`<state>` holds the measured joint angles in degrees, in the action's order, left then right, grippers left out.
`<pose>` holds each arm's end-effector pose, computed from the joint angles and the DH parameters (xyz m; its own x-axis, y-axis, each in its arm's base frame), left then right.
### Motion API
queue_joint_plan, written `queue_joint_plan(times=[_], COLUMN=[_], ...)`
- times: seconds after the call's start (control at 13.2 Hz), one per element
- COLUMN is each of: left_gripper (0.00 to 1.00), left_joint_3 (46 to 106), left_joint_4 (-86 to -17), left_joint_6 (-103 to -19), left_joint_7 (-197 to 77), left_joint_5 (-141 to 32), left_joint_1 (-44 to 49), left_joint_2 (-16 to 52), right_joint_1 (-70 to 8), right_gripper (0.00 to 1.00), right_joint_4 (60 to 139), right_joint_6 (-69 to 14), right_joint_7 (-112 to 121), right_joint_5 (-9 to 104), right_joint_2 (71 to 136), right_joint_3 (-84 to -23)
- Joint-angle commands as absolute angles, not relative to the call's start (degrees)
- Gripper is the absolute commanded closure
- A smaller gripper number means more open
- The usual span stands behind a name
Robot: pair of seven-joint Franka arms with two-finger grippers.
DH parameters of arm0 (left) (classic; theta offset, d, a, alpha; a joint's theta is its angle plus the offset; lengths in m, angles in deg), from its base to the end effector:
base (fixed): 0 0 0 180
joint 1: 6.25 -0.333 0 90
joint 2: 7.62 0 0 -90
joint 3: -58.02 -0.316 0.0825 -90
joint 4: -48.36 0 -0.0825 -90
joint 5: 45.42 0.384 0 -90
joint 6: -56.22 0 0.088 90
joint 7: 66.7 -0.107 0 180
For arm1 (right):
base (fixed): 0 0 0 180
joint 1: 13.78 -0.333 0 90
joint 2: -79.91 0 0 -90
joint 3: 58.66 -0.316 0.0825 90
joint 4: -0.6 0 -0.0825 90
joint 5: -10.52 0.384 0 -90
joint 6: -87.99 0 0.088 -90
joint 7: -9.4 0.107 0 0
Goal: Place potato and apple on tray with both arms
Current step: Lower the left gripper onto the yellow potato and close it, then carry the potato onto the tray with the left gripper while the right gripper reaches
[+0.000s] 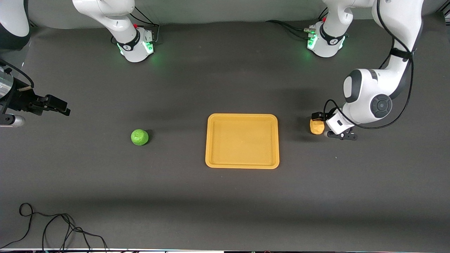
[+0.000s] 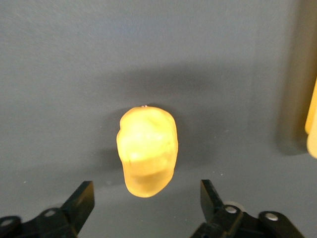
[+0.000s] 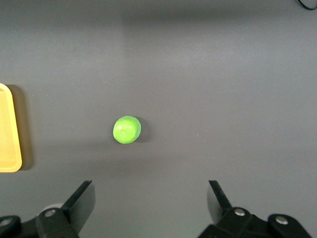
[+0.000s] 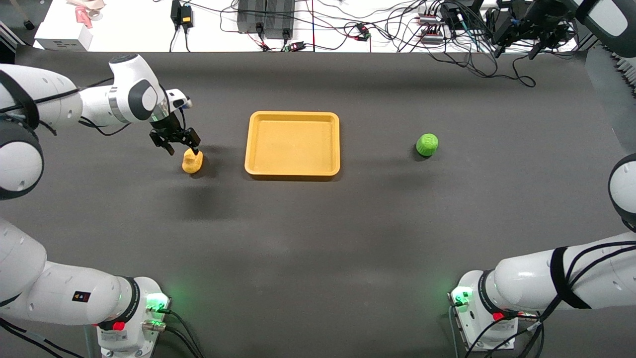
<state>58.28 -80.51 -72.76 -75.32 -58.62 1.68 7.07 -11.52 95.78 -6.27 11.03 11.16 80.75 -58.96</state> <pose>0.5071 -0.0794 0.2326 0.9607 -0.1423 -0.2383 -0.1018 -0.9794 0.1744 0.5620 -0.0181 0.5799 0.9975 -0.0634 -0.0310 -0.0638 -0.9979 -0.0103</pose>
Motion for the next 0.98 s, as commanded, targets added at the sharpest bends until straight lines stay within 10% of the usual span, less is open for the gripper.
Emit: queue_joint_plan(times=[0.0, 0.08, 0.23, 0.45, 0.91], left_gripper=[0.27, 0.27, 0.67, 0.97, 1.0], left_joint_3=[57.93, 57.93, 57.93, 57.93, 61.09], left_joint_4=[-80.31, -80.22, -80.22, -78.91, -62.93], left_joint_6=[-75.6, -77.01, -77.73, -74.94, -63.75], left_joint_7=[-80.84, -81.11, -81.03, -80.94, -59.96], left_joint_5=[-60.98, -61.41, -61.6, -61.6, -60.89], left_joint_1=[1.3, 2.0, 2.54, 1.83, 10.52], left_joint_2=[11.96, 13.29, 13.65, 11.03, 10.22], right_joint_1=[-12.29, -12.28, -12.29, -12.37, -12.29], right_gripper=[0.0, 0.0, 0.0, 0.0, 0.0], right_joint_4=[94.73, 94.73, 94.73, 94.73, 94.82], right_joint_6=[-5.17, -5.17, -5.17, -5.09, -5.17], right_joint_7=[10.54, 10.54, 10.54, 10.54, 10.54], right_joint_5=[11.22, 11.22, 11.22, 11.22, 11.22], right_joint_2=[81.05, 81.05, 81.14, 81.14, 81.14], right_joint_3=[-58.14, -58.14, -58.14, -58.14, -58.14])
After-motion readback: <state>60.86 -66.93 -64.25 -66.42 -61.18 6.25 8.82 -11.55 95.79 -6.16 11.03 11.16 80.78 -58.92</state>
